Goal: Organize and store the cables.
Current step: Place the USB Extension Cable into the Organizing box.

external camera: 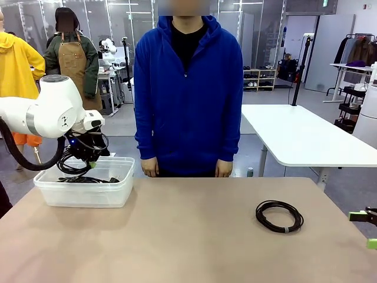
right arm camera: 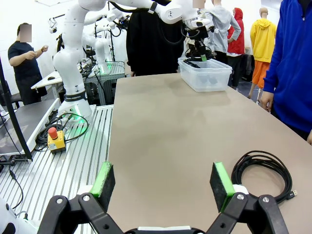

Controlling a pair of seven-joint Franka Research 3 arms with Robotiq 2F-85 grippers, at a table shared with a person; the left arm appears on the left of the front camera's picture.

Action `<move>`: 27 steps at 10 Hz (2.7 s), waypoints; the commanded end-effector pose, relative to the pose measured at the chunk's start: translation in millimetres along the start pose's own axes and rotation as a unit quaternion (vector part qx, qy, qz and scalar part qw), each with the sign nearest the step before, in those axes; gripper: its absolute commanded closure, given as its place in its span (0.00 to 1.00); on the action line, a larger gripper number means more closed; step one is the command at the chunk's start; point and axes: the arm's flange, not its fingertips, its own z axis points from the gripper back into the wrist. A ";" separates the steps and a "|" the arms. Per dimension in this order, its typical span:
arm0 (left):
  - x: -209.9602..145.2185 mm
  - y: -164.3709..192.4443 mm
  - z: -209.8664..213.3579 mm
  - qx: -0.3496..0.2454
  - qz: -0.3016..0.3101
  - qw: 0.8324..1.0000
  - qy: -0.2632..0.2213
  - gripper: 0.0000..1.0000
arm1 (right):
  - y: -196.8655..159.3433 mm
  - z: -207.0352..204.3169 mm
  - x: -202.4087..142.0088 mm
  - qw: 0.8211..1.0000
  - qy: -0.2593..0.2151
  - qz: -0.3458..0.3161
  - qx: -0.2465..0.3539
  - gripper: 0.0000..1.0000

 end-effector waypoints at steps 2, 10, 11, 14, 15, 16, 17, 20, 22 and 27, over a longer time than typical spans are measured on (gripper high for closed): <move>3.1 -3.5 5.8 0.019 0.032 0.999 0.008 0.31 | -1.7 -0.8 4.0 1.000 -0.004 -0.011 -0.004 0.00; -3.1 -10.1 27.8 0.012 0.063 0.998 -0.008 0.00 | -1.7 -0.8 4.0 1.000 -0.004 -0.011 -0.004 0.00; 5.7 -5.6 29.6 0.001 0.052 0.998 -0.021 0.00 | -1.7 -0.8 4.0 1.000 -0.004 -0.011 -0.004 0.00; 5.7 -5.6 29.6 0.001 0.052 0.998 -0.021 0.00 | -1.7 -0.8 4.0 1.000 -0.004 -0.011 -0.004 0.00; 5.7 -5.6 29.6 0.001 0.052 0.998 -0.021 0.00 | -1.7 -0.8 4.0 1.000 -0.004 -0.011 -0.004 0.00; 5.7 -5.6 29.6 0.001 0.052 0.998 -0.021 0.00 | -1.7 -0.8 4.0 1.000 -0.004 -0.011 -0.004 0.00; 5.7 -5.6 29.6 0.001 0.052 0.998 -0.021 0.00 | -1.7 -0.8 4.0 1.000 -0.004 -0.011 -0.004 0.00; 5.7 -5.6 29.6 0.001 0.052 0.998 -0.021 0.00 | -1.7 -0.8 4.0 1.000 -0.004 -0.011 -0.004 0.00; 5.7 -5.6 29.6 0.001 0.052 0.998 -0.021 0.00 | -1.7 -0.8 4.0 1.000 -0.004 -0.011 -0.004 0.00; 5.7 -5.6 29.6 0.001 0.052 0.998 -0.021 0.00 | -1.7 -0.8 4.0 1.000 -0.004 -0.011 -0.004 0.00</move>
